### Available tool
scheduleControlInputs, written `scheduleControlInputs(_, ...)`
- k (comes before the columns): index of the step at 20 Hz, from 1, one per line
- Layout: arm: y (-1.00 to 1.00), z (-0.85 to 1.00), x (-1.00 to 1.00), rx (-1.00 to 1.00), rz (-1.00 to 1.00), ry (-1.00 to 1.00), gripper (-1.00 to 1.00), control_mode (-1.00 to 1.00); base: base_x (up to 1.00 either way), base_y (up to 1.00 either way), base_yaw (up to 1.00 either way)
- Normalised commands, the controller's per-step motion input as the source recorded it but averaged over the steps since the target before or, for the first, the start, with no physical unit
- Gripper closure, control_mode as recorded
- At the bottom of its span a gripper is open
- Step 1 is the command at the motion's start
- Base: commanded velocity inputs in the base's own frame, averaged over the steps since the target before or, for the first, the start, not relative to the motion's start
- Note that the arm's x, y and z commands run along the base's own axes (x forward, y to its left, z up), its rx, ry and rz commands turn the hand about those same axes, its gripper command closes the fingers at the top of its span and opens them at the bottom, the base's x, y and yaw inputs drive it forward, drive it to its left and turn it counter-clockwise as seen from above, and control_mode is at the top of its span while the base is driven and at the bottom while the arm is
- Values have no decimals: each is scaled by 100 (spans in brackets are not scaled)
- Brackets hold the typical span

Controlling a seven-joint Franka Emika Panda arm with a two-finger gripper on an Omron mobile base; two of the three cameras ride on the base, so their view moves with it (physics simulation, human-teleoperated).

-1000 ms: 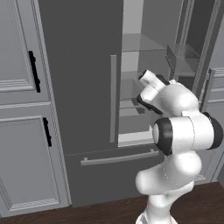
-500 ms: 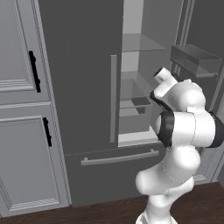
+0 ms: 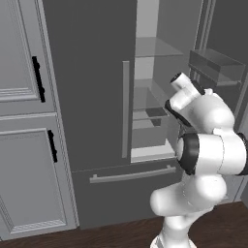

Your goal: Take the strawberry from the fridge and place it on top of the pancake, located on the dining counter.

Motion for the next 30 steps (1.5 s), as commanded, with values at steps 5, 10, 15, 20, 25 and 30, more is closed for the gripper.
scheduleControlInputs(5,100,0,-24,0,0,-21,-100,-100,0,0,0)
scheduleControlInputs(10,100,5,-23,1,0,-29,-100,-100,0,0,0)
scheduleControlInputs(15,95,0,-8,13,8,-16,-100,-100,0,0,0)
scheduleControlInputs(20,82,10,-20,12,29,-1,-100,-100,0,0,0)
scheduleControlInputs(25,74,8,1,14,33,-2,-100,-100,0,0,0)
scheduleControlInputs(30,62,35,7,9,27,-7,-100,-100,0,0,0)
